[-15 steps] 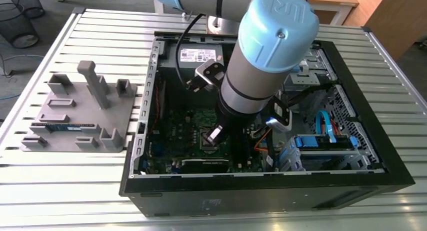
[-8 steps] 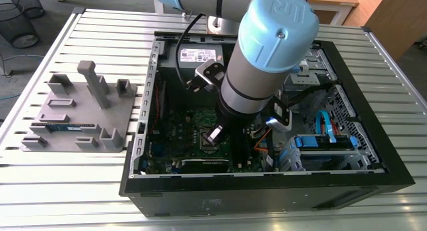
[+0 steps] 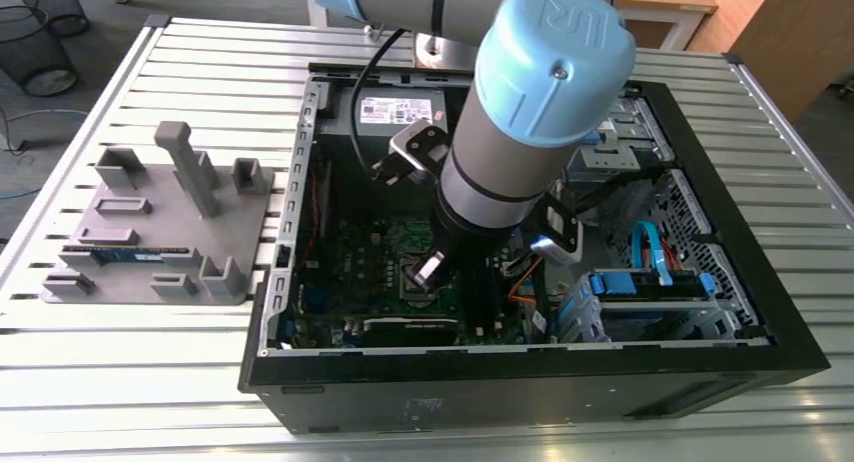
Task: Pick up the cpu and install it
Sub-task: 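Install the first cpu locking lever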
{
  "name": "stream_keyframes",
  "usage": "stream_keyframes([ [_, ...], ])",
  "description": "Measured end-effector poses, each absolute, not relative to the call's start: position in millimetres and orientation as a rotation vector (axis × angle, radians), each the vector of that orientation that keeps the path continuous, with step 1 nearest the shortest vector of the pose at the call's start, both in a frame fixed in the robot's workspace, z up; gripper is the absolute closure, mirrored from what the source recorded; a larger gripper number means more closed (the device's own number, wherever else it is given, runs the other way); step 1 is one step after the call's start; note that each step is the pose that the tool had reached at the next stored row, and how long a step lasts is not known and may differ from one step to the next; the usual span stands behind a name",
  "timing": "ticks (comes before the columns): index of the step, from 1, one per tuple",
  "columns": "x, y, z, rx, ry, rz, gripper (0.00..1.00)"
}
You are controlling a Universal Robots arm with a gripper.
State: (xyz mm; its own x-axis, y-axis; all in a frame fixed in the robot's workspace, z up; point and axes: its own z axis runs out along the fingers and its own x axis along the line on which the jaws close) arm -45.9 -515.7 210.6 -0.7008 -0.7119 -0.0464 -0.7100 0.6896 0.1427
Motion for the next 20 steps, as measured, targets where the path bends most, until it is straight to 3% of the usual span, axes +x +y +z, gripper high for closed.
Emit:
stream_keyframes([
  [20, -48.1, -513.7, 208.0, 1.215, -2.884, -0.272, 0.89],
])
